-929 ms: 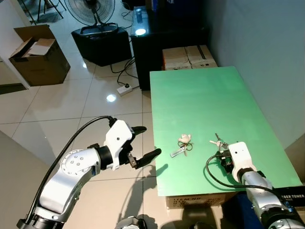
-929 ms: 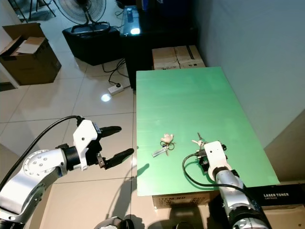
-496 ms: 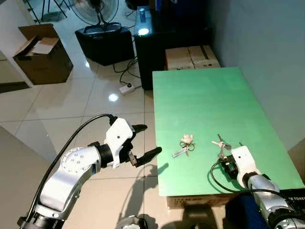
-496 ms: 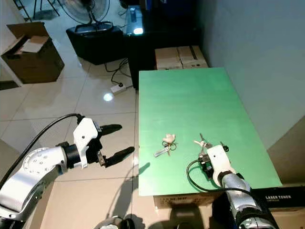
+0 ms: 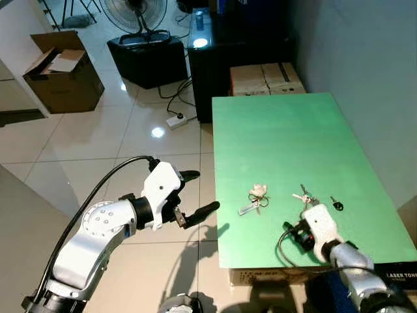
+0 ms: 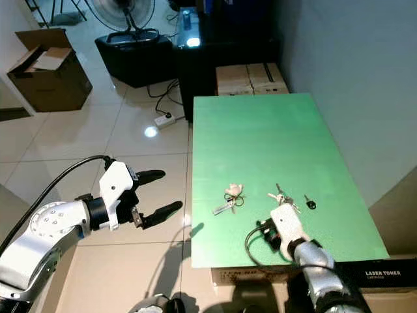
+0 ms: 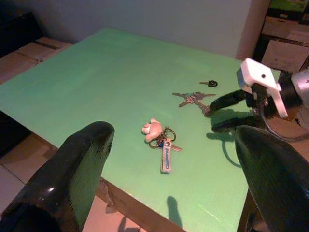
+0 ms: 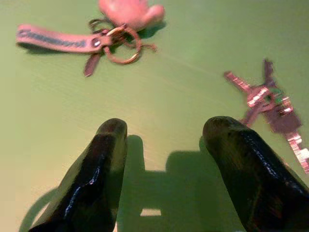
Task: Hang keys on a hook
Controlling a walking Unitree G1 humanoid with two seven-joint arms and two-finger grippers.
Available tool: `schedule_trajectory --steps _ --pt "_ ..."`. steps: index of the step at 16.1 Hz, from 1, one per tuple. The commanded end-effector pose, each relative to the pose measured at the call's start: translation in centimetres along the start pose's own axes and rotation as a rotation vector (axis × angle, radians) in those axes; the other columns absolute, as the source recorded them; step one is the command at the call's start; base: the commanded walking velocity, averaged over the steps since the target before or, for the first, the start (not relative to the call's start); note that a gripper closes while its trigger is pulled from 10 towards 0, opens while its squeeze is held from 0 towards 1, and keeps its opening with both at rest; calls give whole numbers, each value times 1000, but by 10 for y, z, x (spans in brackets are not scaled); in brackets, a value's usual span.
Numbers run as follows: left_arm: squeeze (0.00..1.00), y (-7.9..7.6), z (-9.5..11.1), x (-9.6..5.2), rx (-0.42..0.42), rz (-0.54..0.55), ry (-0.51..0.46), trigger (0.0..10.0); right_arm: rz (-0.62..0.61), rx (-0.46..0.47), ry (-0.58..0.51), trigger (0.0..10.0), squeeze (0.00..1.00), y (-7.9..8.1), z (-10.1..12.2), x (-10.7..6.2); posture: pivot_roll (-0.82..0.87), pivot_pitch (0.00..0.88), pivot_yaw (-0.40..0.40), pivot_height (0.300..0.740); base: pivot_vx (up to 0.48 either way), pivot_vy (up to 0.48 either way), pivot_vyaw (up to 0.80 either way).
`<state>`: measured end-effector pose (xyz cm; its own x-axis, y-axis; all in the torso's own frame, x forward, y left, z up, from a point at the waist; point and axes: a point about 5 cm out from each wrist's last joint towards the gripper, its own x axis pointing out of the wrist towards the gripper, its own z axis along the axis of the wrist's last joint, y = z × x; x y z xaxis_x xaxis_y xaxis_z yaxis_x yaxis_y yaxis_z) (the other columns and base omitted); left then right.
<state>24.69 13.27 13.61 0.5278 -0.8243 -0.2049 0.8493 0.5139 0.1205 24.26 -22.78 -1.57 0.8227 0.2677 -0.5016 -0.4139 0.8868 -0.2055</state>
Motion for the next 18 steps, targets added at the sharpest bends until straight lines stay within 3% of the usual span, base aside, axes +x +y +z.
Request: schedule_trajectory --steps 1,3,6,8,9,12,18 --pt "0 2 -1 -4 12 12 8 10000 11 -7 -42 10000 0 8 3 0 27 44 93 740 0 0 0" --pt "0 2 -1 -4 15 13 5 10000 1 3 -97 10000 0 14 6 -2 28 41 92 740 0 0 0" --pt "0 1 -1 -6 16 10 6 10000 -107 62 -227 10000 0 15 22 -6 28 31 96 740 0 0 0" --pt "0 2 -1 -6 16 10 6 10000 -138 51 -231 10000 0 12 25 -6 27 35 103 740 0 0 0" --pt "0 3 0 -6 16 10 7 10000 -187 -6 -160 10000 0 4 19 -4 31 39 114 740 0 0 0" --pt "0 5 0 -5 19 14 10 10000 -239 -30 -53 10000 0 -15 11 -4 39 44 118 740 0 0 0" --pt "0 9 0 -9 44 22 28 10000 -154 -45 -13 10000 0 -61 17 -16 80 101 106 740 0 0 0"
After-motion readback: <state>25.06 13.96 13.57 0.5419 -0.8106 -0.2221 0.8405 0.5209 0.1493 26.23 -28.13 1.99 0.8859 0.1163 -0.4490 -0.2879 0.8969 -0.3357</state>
